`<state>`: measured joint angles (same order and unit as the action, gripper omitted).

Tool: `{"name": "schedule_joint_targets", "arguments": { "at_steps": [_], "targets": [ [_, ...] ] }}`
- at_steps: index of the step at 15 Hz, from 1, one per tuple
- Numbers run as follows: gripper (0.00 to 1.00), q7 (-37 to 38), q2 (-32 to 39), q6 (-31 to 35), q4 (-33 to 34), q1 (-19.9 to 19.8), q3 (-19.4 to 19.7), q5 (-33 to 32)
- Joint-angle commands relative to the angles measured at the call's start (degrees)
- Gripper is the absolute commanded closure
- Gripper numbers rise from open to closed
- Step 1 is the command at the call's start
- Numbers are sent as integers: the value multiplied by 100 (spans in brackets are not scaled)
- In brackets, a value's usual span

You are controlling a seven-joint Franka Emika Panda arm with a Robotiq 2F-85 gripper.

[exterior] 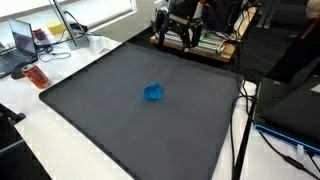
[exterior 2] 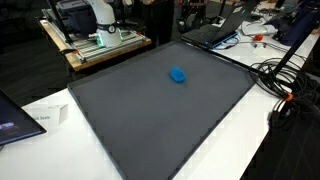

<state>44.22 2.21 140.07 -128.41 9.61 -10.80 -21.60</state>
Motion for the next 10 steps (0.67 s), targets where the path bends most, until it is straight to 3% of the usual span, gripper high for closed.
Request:
{"name": "schedule_joint_targets", "arguments": {
  "at_steps": [1,7,10],
  "targets": [
    [0,-19,-6,-6,-1,55,69,13],
    [0,-24,-11,-6,-2,50,82,13],
    [0,283,201,-843,544,104,59,-59]
  ]
}}
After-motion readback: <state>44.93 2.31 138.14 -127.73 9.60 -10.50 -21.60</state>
